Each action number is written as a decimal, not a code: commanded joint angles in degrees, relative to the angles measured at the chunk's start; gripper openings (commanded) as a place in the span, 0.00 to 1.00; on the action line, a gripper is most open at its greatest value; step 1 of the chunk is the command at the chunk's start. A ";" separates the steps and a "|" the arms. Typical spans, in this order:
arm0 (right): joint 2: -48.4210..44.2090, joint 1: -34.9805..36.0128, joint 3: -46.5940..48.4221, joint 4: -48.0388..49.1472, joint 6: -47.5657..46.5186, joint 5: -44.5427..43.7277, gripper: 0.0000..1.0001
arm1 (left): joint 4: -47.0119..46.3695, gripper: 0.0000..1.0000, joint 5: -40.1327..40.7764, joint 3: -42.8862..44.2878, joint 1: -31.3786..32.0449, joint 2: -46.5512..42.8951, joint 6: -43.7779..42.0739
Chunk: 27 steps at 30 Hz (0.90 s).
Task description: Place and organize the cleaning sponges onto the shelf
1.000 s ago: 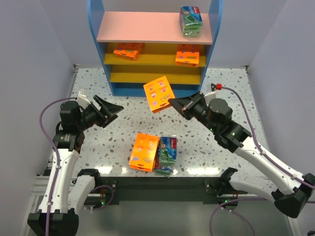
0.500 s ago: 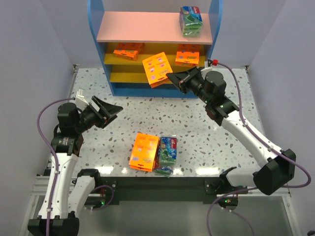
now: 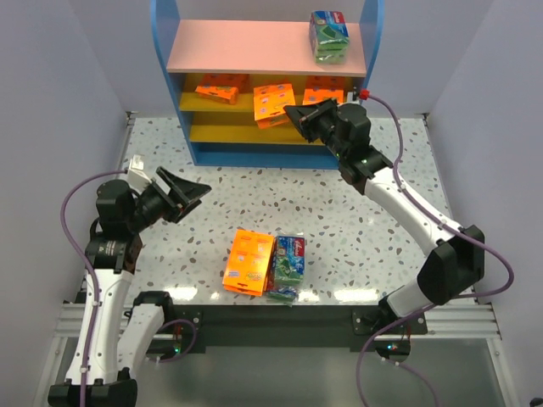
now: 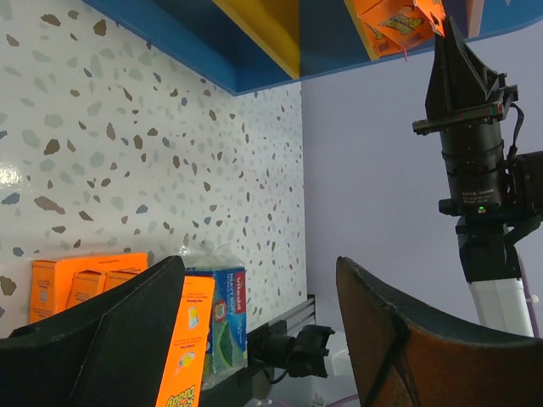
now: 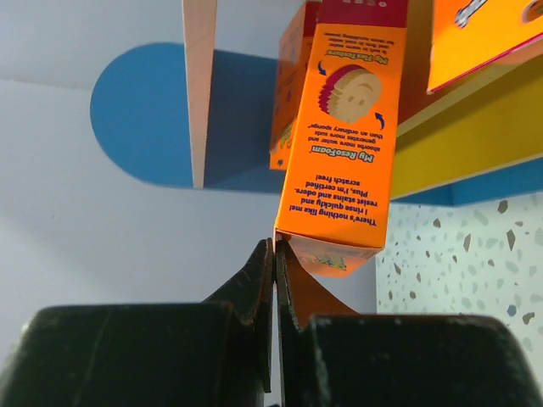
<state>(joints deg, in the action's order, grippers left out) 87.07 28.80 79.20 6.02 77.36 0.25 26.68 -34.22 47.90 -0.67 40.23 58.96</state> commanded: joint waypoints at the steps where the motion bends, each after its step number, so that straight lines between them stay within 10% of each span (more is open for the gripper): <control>1: -0.67 -0.32 -0.71 1.80 1.21 -7.54 0.00 | 0.74 0.77 -0.41 2.29 0.05 -1.12 -0.25; 27: 11.28 0.21 10.26 1.19 6.57 -11.94 0.00 | 0.13 0.77 -1.03 2.11 0.14 0.11 -0.60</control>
<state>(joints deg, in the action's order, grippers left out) 97.06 28.86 85.30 6.81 82.67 -8.47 27.94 -34.28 48.01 -0.67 40.14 58.96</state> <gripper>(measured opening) 0.014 0.772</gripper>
